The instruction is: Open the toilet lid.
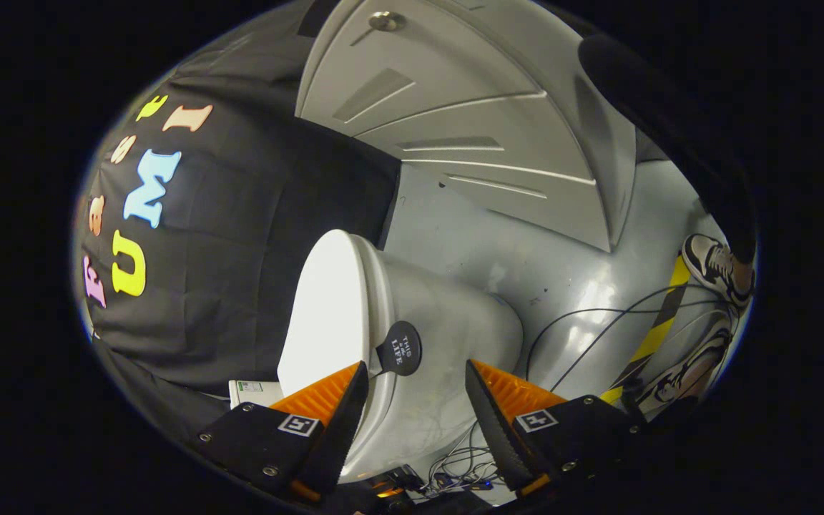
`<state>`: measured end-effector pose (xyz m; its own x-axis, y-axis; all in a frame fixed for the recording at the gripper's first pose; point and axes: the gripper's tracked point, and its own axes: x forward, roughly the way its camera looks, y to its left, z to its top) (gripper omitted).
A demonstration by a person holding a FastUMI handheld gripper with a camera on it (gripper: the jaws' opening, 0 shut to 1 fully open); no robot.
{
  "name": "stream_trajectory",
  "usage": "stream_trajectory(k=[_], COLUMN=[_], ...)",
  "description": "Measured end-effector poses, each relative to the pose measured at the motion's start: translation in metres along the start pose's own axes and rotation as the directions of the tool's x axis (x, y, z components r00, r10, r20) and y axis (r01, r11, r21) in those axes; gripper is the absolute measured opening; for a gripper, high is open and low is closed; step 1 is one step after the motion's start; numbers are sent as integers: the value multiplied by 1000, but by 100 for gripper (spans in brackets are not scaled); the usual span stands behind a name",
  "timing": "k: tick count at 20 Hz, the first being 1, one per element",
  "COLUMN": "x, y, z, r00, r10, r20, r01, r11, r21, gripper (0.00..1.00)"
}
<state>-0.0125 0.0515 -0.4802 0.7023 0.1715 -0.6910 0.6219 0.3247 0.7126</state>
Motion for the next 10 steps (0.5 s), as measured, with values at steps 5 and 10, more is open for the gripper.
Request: stream_trajectory(k=[5,10], x=[20,34], y=[1,8], z=[5,11], r00=[1000,998], r10=[17,56], r20=[11,15], r01=[-17,-56], r11=[1000,998], r21=[-14,18], gripper=[82,58])
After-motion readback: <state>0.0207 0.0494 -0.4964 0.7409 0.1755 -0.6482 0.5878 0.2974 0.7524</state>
